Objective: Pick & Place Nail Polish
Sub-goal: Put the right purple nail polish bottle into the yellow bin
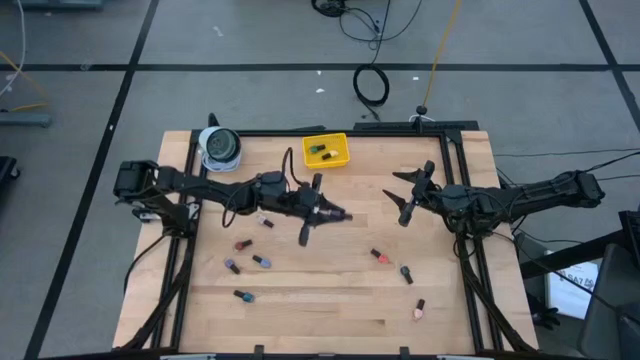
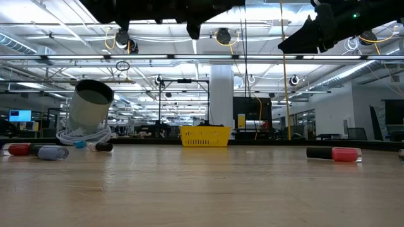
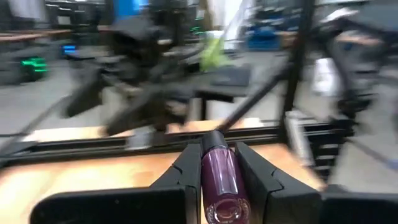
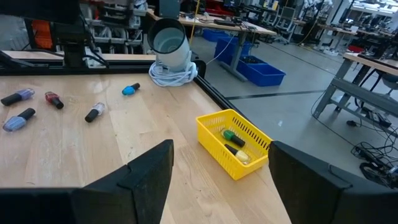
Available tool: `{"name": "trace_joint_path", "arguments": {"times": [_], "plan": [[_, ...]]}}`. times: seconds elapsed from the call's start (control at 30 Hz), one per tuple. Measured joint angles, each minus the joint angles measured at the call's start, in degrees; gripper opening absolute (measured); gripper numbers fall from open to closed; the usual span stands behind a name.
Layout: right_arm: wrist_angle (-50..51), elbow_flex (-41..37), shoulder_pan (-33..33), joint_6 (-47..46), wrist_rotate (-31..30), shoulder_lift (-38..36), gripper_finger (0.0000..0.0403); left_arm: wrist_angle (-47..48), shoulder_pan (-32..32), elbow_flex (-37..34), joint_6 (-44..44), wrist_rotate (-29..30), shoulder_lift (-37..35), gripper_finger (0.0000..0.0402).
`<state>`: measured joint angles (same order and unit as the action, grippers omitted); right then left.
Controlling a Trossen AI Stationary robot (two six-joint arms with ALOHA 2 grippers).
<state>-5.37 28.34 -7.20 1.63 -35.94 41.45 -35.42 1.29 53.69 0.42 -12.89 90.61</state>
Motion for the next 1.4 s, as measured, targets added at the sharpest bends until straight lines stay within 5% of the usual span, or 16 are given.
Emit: {"name": "trace_joint_path", "arguments": {"times": [0.23,0.67,1.03,1.4], "plan": [[0.0,0.0,0.0,0.23,0.0,0.0,0.0249,6.54,9.51,0.02,1.55,15.06,-0.02,0.0051],[0.0,0.0,1.45,1.22,-0.02,0.0,0.0249,10.01,32.7,0.1,-8.11,12.8,7.59,0.0051],[-0.44,-0.67,3.43,1.22,-0.02,0.0,0.0249,12.25,30.38,7.06,-12.48,10.24,19.52,0.0051],[-3.86,-2.81,3.87,2.69,0.0,0.02,0.0249,14.75,28.82,8.9,-9.95,14.19,19.58,0.0053]]}}
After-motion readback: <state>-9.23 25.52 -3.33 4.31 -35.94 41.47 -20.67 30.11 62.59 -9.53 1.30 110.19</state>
